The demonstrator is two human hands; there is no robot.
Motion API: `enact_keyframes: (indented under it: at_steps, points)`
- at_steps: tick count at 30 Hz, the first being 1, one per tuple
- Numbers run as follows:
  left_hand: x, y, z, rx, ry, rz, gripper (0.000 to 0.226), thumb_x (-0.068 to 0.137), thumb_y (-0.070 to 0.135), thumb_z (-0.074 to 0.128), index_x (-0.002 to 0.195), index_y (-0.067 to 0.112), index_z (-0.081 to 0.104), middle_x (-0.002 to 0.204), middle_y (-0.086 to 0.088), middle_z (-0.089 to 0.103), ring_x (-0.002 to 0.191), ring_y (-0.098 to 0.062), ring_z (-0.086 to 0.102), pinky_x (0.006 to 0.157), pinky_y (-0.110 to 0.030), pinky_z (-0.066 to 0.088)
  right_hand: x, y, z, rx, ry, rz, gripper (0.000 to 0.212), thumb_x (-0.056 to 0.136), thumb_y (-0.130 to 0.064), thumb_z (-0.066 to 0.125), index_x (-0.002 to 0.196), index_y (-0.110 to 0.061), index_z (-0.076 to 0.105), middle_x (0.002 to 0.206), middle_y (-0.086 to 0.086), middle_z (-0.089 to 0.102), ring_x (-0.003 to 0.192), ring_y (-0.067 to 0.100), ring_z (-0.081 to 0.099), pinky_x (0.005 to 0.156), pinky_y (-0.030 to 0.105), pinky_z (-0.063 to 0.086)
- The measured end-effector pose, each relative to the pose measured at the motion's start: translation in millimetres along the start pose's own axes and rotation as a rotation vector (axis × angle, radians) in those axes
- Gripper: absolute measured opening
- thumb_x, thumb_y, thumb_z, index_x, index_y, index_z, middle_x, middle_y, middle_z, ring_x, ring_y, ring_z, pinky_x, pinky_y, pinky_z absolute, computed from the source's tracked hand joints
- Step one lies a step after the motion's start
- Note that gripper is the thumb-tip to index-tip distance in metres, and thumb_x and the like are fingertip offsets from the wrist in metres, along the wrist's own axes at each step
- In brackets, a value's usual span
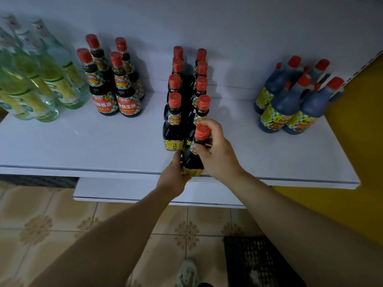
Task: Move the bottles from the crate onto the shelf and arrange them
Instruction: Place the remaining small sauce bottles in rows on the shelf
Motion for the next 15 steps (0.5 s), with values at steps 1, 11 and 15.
enact_keyframes:
  at_steps: [1,11,15]
  points:
    - [3.0,0.4,0.0,0.013,0.007,0.0,0.074,0.087,0.016,0.062,0.144,0.029,0.017,0.127,-0.002,0.06,0.111,-0.028,0.059,0.083,-0.039,0.051,2.6,0.6,0.4,-0.003,0.001,-0.004,0.055,0.089,-0.01,0.062,0.131,-0.035,0.036,0.12,-0.003,0.058,0.108,0.019,0.059,0.095,0.034,0.05]
    - [17.8,0.9,2.4,0.096,-0.02,0.008,0.084,0.088,0.014,0.06,0.149,0.028,0.005,0.118,-0.011,0.064,0.096,-0.033,0.061,0.073,-0.036,0.049,13.9,5.5,-2.3,-0.055,-0.017,-0.031,0.056,0.091,-0.013,0.061,0.136,-0.033,0.034,0.129,-0.004,0.055,0.114,0.017,0.056,0.095,0.033,0.05]
    - [19.5,0.5,1.5,0.116,-0.023,0.014,0.085,0.088,0.016,0.061,0.15,0.027,0.004,0.118,-0.012,0.064,0.098,-0.033,0.061,0.076,-0.039,0.05,15.0,5.0,-3.4,-0.061,-0.014,-0.037,0.057,0.09,-0.013,0.062,0.135,-0.033,0.034,0.128,-0.002,0.056,0.113,0.018,0.057,0.095,0.034,0.051]
Point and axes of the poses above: each hand's wrist, its own x-axis towards the middle knuckle, its own z-axis out of the palm, y = z × x, the point moved 6 cm from there along x, towards the middle knuckle
